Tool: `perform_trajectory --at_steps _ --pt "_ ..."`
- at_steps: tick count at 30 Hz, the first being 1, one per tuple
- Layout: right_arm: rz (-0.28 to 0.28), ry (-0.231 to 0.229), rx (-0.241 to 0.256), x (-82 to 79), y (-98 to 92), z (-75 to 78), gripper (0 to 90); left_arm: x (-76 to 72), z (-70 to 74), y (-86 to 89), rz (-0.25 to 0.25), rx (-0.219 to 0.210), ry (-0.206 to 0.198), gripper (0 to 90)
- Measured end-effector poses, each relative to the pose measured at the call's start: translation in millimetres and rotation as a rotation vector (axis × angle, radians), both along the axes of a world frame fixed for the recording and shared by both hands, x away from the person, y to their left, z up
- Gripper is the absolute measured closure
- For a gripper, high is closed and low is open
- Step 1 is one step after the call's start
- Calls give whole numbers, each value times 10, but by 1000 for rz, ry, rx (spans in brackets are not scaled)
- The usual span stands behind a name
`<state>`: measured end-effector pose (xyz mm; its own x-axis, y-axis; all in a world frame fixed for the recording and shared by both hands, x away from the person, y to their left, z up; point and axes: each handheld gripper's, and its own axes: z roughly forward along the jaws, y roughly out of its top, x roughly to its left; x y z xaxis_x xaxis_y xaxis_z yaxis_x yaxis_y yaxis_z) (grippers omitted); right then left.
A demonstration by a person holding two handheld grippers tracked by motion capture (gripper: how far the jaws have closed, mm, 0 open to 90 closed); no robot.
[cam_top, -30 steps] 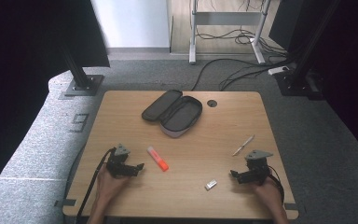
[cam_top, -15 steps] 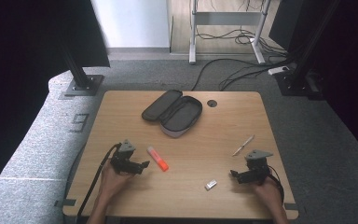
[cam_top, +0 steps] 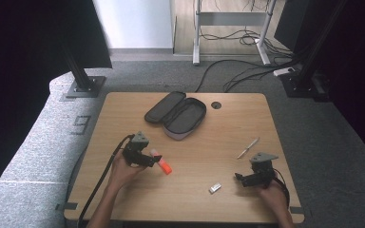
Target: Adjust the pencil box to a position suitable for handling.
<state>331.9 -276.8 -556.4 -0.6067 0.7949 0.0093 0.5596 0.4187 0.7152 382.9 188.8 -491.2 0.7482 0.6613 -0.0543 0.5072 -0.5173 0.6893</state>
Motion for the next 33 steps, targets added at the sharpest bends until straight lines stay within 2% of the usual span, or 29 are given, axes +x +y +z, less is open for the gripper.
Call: perform_trajectory --at_steps 3,7,12,15,21,33 --pt "0 0 0 0 0 0 0 64 30 -75 -23 12 5 143" --pt "0 0 0 0 0 0 0 161 54 -211 -55 64 6 145" --pt "0 0 0 0 0 0 0 276 96 -336 -75 48 12 166" --pt "0 0 0 0 0 0 0 338 120 -407 -99 51 33 173" --pt "1 0 0 0 0 0 0 448 184 -537 -120 -5 50 204" --pt "0 0 0 0 0 0 0 666 219 -791 -138 35 39 233"
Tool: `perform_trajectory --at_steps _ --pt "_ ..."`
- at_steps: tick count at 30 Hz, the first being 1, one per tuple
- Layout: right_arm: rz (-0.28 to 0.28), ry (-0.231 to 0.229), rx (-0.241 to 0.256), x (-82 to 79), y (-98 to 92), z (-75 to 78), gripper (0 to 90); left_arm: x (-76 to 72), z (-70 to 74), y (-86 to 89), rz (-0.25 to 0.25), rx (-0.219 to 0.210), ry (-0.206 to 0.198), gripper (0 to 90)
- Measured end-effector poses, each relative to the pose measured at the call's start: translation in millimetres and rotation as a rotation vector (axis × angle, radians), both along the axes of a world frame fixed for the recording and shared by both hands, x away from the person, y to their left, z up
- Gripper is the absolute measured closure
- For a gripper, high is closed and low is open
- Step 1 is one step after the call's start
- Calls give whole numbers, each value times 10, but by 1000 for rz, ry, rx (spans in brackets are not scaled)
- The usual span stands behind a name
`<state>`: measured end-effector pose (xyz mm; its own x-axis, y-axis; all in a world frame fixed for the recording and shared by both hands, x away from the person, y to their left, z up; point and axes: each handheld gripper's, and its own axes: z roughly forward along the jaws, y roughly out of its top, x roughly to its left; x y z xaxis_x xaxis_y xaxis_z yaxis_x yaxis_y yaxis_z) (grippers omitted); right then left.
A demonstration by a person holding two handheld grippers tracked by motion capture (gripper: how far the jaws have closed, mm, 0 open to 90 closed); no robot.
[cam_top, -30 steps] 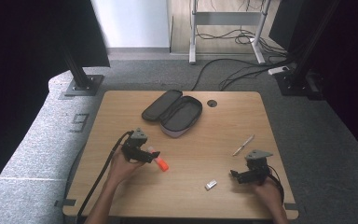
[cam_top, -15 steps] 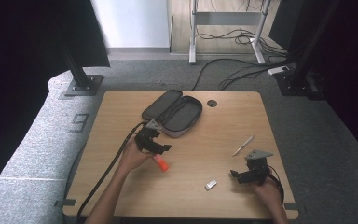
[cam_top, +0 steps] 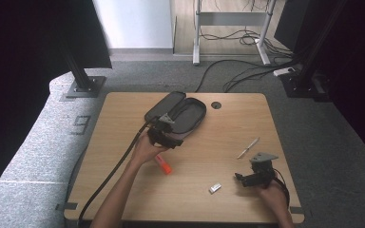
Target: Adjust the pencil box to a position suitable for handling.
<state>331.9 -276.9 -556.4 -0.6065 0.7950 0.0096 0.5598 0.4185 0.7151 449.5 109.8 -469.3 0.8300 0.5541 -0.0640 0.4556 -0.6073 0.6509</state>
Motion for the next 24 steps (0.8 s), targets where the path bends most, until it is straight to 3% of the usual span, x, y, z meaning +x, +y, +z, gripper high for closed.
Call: perform_trajectory --at_steps 4,11,19,21,24 --pt "0 0 0 0 0 0 0 80 -3 -88 -1 10 0 252" --pt "1 -1 0 1 -1 0 0 231 17 -213 -8 -34 17 328" --pt "3 -3 -1 2 -2 -1 0 353 -16 -417 -9 2 17 381" --pt "3 -3 -1 2 -2 -1 0 416 -40 -447 -3 6 38 400" --pt "3 -3 -1 2 -2 -1 0 465 -63 -483 9 30 17 441"
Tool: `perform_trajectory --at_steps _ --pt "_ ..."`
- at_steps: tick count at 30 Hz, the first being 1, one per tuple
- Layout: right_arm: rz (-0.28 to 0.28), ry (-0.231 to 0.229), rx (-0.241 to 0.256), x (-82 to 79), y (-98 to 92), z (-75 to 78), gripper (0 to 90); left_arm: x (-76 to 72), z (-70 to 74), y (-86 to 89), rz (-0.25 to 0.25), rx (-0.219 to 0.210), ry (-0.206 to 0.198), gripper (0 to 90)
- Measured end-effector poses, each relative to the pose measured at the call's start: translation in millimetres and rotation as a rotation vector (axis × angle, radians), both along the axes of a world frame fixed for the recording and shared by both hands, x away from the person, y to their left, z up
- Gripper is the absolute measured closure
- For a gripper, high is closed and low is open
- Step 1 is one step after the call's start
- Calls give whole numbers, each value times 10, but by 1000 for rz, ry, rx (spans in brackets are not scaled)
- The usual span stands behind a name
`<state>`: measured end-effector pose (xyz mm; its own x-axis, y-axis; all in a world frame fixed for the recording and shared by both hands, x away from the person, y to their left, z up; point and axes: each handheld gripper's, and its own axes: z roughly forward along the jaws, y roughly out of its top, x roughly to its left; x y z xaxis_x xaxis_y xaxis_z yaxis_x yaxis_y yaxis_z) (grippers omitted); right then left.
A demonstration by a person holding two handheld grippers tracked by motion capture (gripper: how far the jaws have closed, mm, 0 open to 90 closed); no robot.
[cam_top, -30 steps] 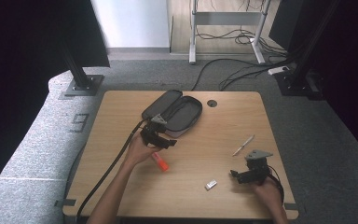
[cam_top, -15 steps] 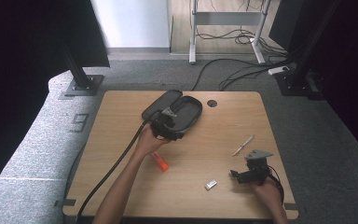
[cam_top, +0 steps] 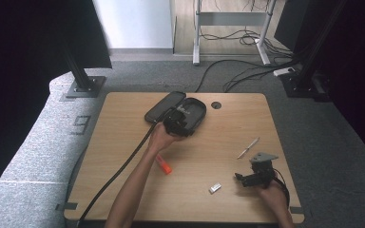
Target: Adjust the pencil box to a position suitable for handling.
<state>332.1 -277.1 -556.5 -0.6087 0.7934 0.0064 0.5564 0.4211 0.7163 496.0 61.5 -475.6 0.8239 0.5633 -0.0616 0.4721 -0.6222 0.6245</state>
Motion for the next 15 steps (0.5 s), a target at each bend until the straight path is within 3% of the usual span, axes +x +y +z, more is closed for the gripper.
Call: perform_trajectory --at_steps 2,5,15 --pt "0 0 0 0 0 0 0 43 -22 -10 9 -16 11 483" --pt "2 0 0 2 0 0 0 81 -67 -31 13 6 13 546" --pt "4 0 0 4 0 0 0 141 -193 -102 20 37 30 613"
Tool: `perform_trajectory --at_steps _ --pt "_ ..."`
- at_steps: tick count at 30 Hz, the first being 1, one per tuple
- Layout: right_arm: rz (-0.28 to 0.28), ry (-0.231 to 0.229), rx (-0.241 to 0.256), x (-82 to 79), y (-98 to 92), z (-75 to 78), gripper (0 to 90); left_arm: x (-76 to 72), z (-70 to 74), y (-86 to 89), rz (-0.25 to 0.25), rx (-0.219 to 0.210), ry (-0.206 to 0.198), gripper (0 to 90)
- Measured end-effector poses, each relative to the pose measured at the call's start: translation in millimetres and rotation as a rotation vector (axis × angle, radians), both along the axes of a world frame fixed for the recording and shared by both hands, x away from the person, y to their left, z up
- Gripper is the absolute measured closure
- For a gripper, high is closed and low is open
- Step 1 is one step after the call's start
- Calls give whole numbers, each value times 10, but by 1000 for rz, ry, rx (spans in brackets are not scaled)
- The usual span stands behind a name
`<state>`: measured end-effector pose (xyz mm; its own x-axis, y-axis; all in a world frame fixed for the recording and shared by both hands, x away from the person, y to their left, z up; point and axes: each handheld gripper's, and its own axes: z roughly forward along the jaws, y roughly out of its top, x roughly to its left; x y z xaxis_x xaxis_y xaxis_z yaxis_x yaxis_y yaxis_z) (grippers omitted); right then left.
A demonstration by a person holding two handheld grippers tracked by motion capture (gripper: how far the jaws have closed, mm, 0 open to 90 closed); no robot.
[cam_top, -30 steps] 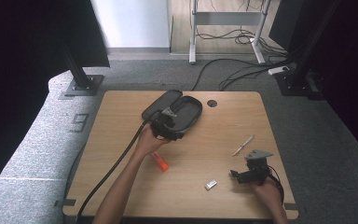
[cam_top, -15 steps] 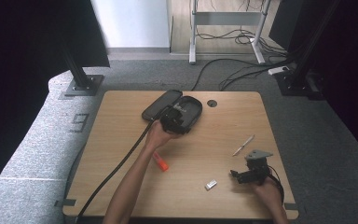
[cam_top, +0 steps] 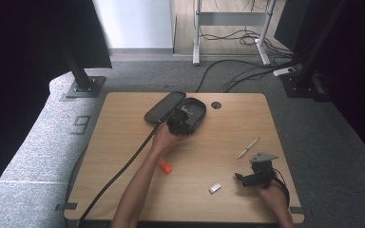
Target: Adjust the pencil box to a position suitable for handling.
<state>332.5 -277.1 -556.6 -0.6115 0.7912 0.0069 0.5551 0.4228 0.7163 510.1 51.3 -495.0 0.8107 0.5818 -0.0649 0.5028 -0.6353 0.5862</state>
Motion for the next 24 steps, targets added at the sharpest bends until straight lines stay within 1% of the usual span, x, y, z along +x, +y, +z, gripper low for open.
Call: perform_trajectory --at_steps 2,5,6,7,8,10,11,12,16,18,21,23,24 --pt "0 0 0 0 0 0 0 7 -23 -2 3 11 -9 628" --pt "0 0 0 0 0 0 0 18 -64 -5 6 9 -2 692" --pt "0 0 0 0 0 0 0 19 -79 -9 8 13 -4 730" --pt "0 0 0 0 0 0 0 18 -86 -12 9 11 -3 730" --pt "0 0 0 0 0 0 0 20 -102 -17 2 5 2 779" --pt "0 0 0 0 0 0 0 16 -110 -22 1 4 3 840" --pt "0 0 0 0 0 0 0 13 -113 -25 0 7 3 840" --pt "0 0 0 0 0 0 0 6 -117 -29 -3 10 4 866" --pt "0 0 0 0 0 0 0 -13 -114 -37 -13 11 10 876" --pt "0 0 0 0 0 0 0 -47 -106 -55 -36 7 19 878" --pt "0 0 0 0 0 0 0 -76 -100 -77 -49 1 26 878" --pt "0 0 0 0 0 0 0 -112 -95 -104 -60 -7 32 878" --pt "-1 1 1 -1 1 1 0 -146 -94 -134 -73 -13 36 879"
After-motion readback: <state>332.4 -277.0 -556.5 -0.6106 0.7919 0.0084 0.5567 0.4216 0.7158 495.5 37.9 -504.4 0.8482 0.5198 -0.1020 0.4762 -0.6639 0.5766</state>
